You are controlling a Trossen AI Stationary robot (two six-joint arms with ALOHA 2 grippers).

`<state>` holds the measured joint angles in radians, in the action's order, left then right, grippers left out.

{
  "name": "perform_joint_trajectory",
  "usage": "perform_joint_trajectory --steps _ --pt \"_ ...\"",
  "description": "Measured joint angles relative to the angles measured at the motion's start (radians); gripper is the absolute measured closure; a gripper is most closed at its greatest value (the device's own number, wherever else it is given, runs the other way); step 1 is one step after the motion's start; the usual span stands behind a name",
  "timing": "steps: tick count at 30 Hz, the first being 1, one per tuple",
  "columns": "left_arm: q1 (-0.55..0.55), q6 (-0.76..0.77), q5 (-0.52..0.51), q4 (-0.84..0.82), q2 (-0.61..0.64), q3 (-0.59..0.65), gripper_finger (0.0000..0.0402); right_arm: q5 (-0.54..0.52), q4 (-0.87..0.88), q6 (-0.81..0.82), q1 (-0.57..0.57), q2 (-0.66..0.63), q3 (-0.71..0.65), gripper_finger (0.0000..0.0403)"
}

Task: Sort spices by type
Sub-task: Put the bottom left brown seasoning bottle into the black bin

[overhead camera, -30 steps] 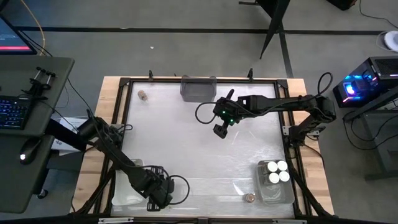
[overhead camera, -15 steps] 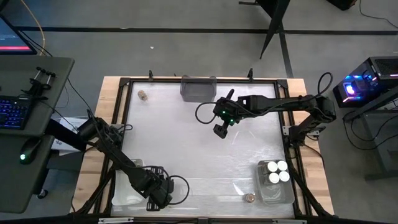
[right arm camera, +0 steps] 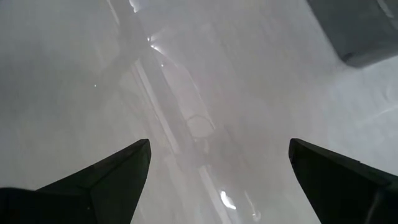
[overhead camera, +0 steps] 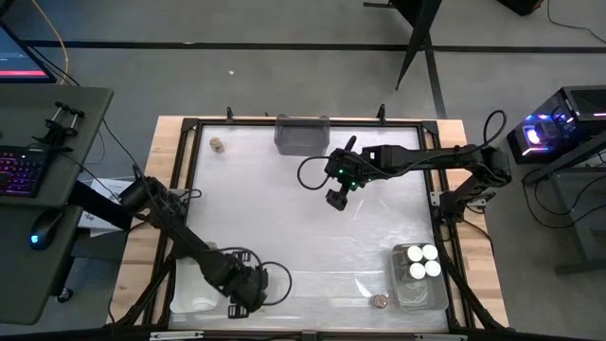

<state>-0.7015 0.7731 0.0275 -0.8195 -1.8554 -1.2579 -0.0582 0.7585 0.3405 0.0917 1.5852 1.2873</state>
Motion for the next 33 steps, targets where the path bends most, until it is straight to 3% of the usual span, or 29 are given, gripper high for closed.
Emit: perform_joint_trajectory --steps 5,10,14,18,22,25,29,33 --pt "0.086 -0.045 0.013 -0.065 0.084 -0.031 0.0260 0.008 0.017 -0.022 0.000 -0.018 0.000 0.0025" --pt "0.241 -0.192 -0.156 -0.173 0.251 -0.089 0.0260 -0.010 0.023 -0.001 -0.001 -0.100 0.000 0.0025" --pt "0.470 -0.400 -0.282 -0.198 0.374 -0.109 0.0260 -0.067 0.014 0.069 -0.001 -0.188 0.000 0.0025" --pt "0.805 -0.664 -0.278 -0.090 0.400 -0.109 0.0260 -0.111 0.004 0.159 0.005 -0.235 0.000 0.0025" --pt "1.110 -0.852 -0.128 0.107 0.327 -0.109 0.0260 -0.141 0.014 0.247 0.016 -0.238 0.000 0.0025" --pt "1.249 -1.015 -0.070 0.174 0.236 -0.128 0.0260 -0.160 0.024 0.327 0.026 -0.222 0.000 0.0025" --pt "1.345 -1.187 -0.064 0.169 0.094 -0.232 0.0260 -0.178 0.031 0.426 0.034 -0.185 0.000 0.0025" --pt "1.372 -1.283 -0.064 0.100 -0.051 -0.342 0.0260 -0.177 0.031 0.484 0.040 -0.138 0.000 0.0025"
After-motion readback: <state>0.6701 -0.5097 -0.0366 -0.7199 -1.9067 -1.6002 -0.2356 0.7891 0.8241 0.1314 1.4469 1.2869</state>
